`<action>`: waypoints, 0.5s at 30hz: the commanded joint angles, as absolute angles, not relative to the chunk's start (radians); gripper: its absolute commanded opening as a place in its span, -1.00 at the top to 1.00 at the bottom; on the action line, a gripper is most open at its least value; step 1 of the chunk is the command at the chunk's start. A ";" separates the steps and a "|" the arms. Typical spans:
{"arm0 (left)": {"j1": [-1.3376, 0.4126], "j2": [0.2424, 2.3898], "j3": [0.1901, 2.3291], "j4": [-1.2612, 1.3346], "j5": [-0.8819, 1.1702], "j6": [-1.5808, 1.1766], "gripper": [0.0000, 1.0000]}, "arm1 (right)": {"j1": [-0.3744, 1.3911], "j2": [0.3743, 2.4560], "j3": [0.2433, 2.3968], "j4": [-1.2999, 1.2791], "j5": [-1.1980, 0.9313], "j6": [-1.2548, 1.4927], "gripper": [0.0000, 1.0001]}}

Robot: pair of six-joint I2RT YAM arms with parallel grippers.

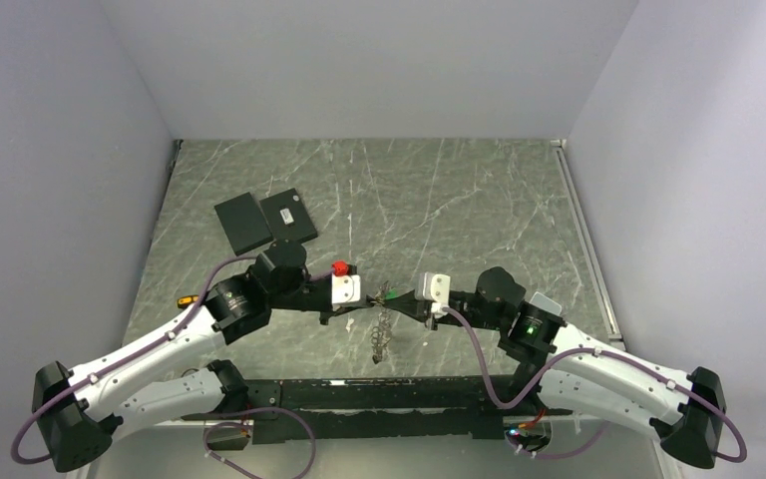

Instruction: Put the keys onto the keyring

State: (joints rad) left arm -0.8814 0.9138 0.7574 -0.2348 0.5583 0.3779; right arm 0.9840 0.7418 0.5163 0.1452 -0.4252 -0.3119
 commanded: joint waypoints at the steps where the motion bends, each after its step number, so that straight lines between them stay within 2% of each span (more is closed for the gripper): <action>1: -0.886 0.921 0.758 -0.172 0.601 0.368 1.00 | 0.986 0.727 0.545 0.255 -0.447 -0.317 1.00; 8: -0.886 0.920 0.762 -0.184 0.578 0.371 1.00 | 0.986 0.704 0.521 0.347 -0.424 -0.287 1.00; 15: -0.886 0.846 0.718 -0.085 0.534 0.303 1.00 | 0.982 0.693 0.522 0.385 -0.414 -0.285 1.00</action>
